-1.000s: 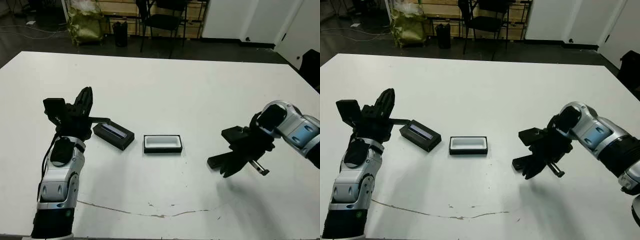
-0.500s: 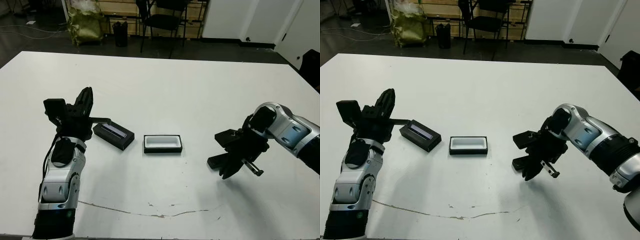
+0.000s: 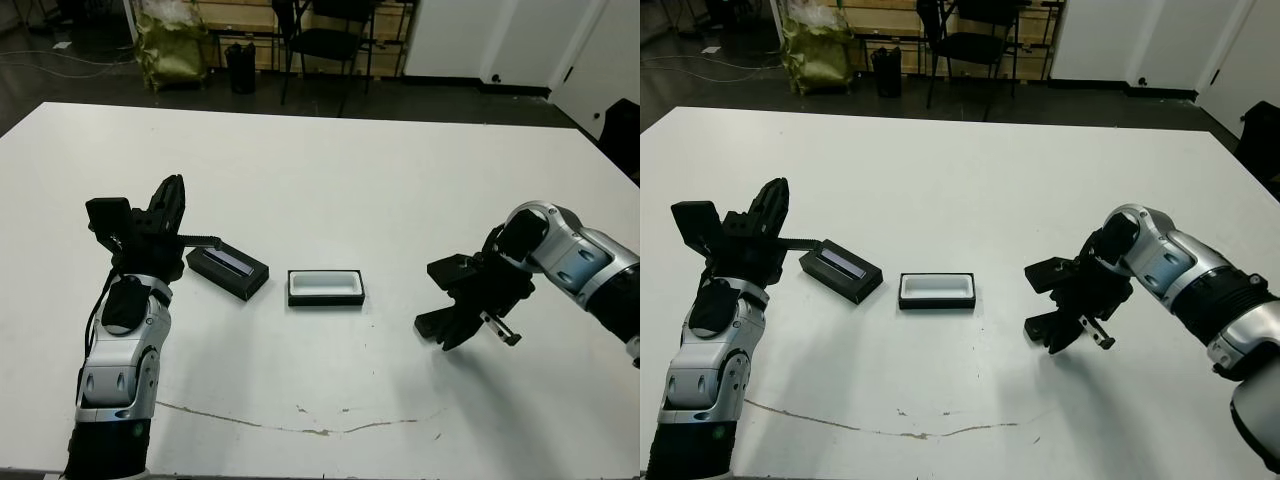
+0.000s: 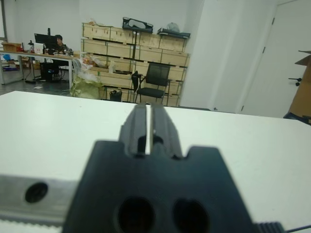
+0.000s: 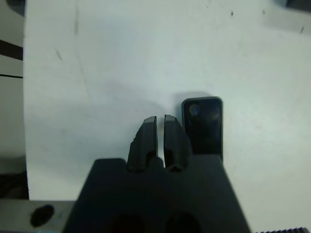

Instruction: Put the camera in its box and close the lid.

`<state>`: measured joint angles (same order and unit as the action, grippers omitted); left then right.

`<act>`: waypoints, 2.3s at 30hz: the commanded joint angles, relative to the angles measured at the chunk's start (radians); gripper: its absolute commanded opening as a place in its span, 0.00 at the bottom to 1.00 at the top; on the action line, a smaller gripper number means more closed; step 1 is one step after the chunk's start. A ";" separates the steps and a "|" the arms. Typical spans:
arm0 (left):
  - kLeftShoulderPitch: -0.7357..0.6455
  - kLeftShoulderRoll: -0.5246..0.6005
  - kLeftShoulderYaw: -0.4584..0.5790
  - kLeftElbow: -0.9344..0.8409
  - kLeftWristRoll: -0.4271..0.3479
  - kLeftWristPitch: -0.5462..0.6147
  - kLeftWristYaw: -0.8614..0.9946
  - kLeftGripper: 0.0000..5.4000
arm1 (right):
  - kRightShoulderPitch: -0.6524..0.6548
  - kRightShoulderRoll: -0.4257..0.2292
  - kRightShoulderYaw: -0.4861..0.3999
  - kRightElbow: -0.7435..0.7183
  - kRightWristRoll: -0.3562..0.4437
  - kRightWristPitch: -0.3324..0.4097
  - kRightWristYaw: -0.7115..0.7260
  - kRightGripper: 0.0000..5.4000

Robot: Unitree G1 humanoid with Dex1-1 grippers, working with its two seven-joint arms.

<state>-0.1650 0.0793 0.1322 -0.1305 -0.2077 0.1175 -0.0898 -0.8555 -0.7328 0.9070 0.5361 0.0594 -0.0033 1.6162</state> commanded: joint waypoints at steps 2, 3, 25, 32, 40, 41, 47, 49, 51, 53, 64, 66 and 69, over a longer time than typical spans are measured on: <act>0.011 0.000 -0.004 0.005 0.006 0.014 0.004 0.00 | 0.000 0.024 0.009 0.034 0.014 0.022 -0.002 0.00; 0.011 0.000 -0.004 0.007 0.007 0.011 0.004 0.00 | 0.001 0.030 0.014 0.057 0.038 0.017 -0.002 0.00; 0.017 0.000 -0.003 -0.008 0.007 0.027 0.007 0.00 | 0.011 0.082 -0.113 0.112 -0.089 -0.122 -0.004 0.00; 0.019 -0.004 -0.002 0.000 0.005 0.012 0.001 0.00 | 0.013 0.108 -0.169 0.112 -0.203 -0.104 -0.021 0.00; 0.020 -0.003 -0.004 0.000 0.011 0.005 0.004 0.00 | 0.010 0.174 -0.220 0.283 -0.274 -0.205 -0.052 0.00; 0.020 -0.002 -0.004 0.002 0.013 0.003 0.003 0.00 | 0.007 0.181 -0.228 0.310 -0.279 -0.213 -0.059 0.00; 0.018 -0.001 -0.001 0.001 0.000 0.009 -0.005 0.00 | -0.013 0.242 -0.256 0.478 -0.326 -0.266 -0.109 0.00; 0.018 -0.002 0.000 0.001 -0.001 0.009 -0.004 0.00 | -0.021 0.258 -0.273 0.517 -0.327 -0.279 -0.105 0.00; 0.019 -0.002 -0.001 0.001 0.001 0.007 -0.003 0.00 | -0.024 0.269 -0.292 0.549 -0.328 -0.284 -0.111 0.00; 0.020 -0.002 -0.001 0.000 0.003 0.008 -0.001 0.00 | -0.026 0.276 -0.303 0.573 -0.337 -0.297 -0.125 0.00; 0.024 -0.011 0.000 -0.006 -0.004 0.010 0.003 0.00 | -0.055 0.273 -0.399 0.585 -0.302 -0.299 -0.093 0.00; 0.027 -0.007 0.001 -0.001 -0.005 0.000 -0.005 0.00 | -0.074 0.246 -0.475 0.553 -0.212 -0.248 -0.024 0.00; 0.029 -0.004 0.004 0.006 -0.003 -0.010 -0.009 0.00 | -0.070 0.110 -0.528 0.239 -0.083 0.032 -0.002 0.00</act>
<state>-0.1524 0.0727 0.1330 -0.1419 -0.2086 0.1040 -0.0959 -0.9241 -0.5239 0.4168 0.9443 -0.0721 -0.1096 1.6007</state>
